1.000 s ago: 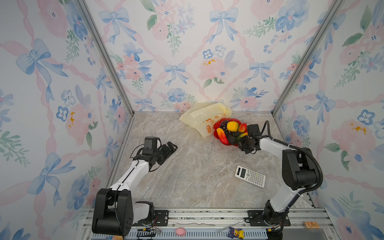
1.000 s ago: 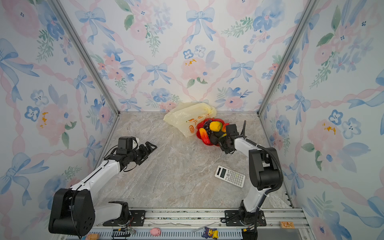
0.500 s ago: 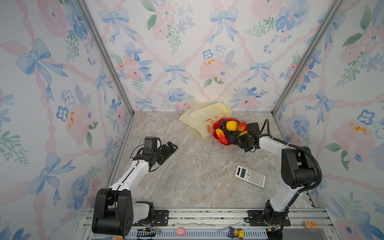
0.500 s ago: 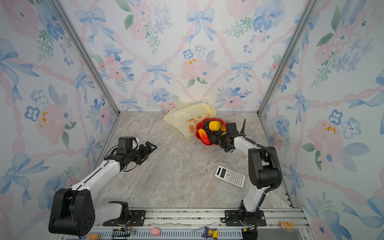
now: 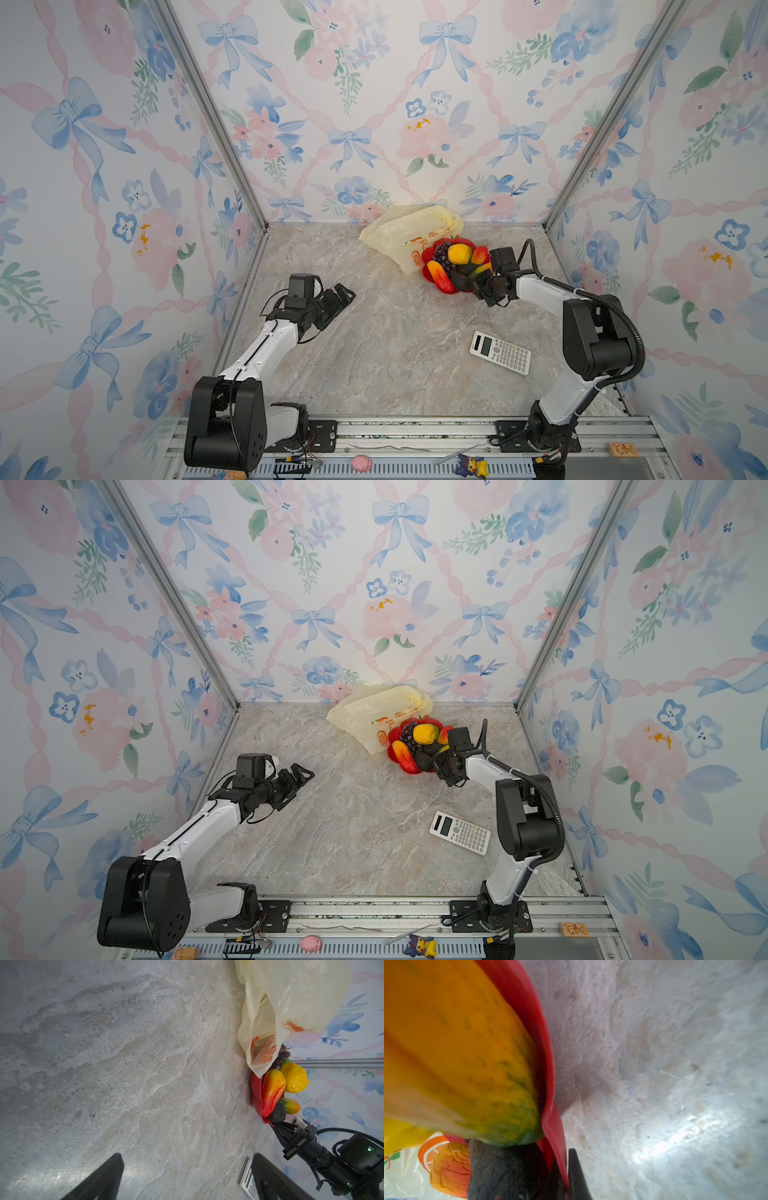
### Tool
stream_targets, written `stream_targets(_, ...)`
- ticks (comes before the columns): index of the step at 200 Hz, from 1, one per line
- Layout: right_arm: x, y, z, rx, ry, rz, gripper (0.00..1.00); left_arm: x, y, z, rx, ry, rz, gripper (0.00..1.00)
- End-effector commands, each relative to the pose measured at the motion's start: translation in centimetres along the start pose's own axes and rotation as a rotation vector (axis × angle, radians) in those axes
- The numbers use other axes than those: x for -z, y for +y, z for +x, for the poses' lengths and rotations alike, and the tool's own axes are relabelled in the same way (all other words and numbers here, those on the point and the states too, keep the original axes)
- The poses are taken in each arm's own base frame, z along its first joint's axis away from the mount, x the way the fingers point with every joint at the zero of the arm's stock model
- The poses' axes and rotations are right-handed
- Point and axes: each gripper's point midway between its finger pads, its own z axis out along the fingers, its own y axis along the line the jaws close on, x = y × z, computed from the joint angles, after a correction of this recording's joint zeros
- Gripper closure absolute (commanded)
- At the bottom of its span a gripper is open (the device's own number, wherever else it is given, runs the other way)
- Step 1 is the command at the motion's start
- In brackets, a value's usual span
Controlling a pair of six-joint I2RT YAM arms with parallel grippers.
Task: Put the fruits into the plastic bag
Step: 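Grip the red bowl rim with the right gripper and drag it toward the robot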
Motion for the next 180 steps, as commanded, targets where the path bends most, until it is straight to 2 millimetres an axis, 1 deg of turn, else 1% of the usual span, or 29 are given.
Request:
stream_targets(1,0.5,-3.0,3.1,0.061,0.083,0.091,1.0,0.0,0.6,0.4,0.009,0.019,-0.009,0.02)
stream_targets(26,0.8,-3.6,4.8,0.119,0.117,0.11,1.0,0.2,0.5,0.4,0.006,0.014,-0.006,0.02)
stream_targets(58,0.9,-3.8,7.9,0.242,0.194,0.137,1.0,0.2,0.5,0.6,0.007,0.017,-0.006,0.02)
stream_targets(125,1.2,-5.1,14.0,0.527,0.332,0.202,1.0,0.2,0.5,0.6,0.003,0.019,-0.004,0.02)
stream_targets(152,1.5,-5.9,16.2,0.634,0.382,0.227,1.0,0.1,0.5,0.7,-0.001,0.022,-0.005,0.02)
stream_targets(180,1.8,-7.4,18.1,0.71,0.43,0.257,1.0,0.0,0.6,0.9,-0.007,0.031,-0.006,0.02)
